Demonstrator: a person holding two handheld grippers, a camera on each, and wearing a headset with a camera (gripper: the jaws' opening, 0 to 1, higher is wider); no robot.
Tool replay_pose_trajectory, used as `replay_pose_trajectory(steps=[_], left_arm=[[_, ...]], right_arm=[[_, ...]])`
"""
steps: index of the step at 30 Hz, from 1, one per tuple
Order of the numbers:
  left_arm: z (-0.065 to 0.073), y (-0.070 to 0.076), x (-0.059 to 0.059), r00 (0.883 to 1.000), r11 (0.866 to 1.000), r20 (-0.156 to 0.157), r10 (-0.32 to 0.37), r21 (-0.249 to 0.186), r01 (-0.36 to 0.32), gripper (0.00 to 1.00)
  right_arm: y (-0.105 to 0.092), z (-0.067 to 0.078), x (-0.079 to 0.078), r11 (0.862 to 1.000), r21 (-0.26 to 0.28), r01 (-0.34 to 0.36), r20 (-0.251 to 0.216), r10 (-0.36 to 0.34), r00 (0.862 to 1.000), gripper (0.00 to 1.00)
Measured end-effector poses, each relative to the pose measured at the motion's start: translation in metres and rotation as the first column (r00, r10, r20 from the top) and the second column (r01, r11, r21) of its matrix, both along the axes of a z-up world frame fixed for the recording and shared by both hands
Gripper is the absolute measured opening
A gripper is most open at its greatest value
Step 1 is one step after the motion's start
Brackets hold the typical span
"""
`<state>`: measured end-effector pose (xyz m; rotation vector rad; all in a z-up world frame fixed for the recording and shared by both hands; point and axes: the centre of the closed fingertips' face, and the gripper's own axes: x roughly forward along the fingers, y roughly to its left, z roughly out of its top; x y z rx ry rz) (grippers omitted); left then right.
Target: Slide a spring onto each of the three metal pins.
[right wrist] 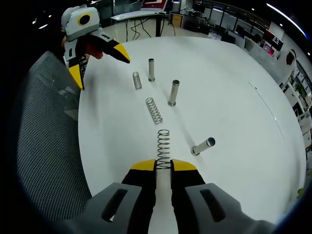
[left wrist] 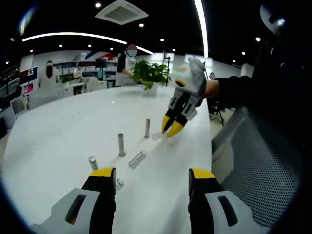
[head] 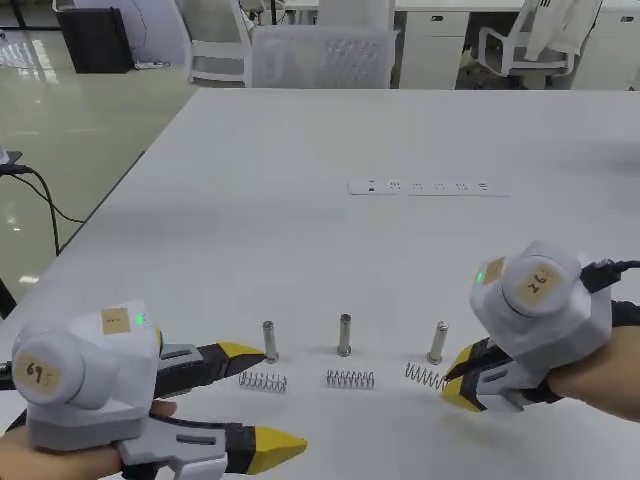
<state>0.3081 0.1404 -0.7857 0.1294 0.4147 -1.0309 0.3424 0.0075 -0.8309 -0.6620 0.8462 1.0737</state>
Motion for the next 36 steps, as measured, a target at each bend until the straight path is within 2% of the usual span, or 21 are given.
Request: replay_pose_trajectory(steps=[10,18,27,36], left_arm=[[-0.012,-0.017,0.007,0.998,0.998,-0.014,-0.059,0.020,0.059,0.51],[-0.015,-0.028,0.009,0.995,0.995,-0.020,-0.094,0.029,0.095,0.48],[-0.019,-0.039,0.013,0.991,0.990,-0.020,-0.136,0.042,0.137,0.40],[-0.021,-0.045,0.011,0.986,0.985,-0.016,-0.164,0.048,0.164,0.33]], right_arm=[[0.017,0.002,-0.006,0.998,-0.013,-0.056,-0.004,0.056,0.998,0.08],[0.030,0.003,-0.010,0.994,-0.026,-0.108,-0.006,0.108,0.994,0.08],[0.044,0.005,-0.017,0.985,-0.029,-0.171,-0.010,0.171,0.985,0.08],[0.059,0.006,-0.023,0.974,-0.026,-0.226,-0.010,0.226,0.974,0.08]])
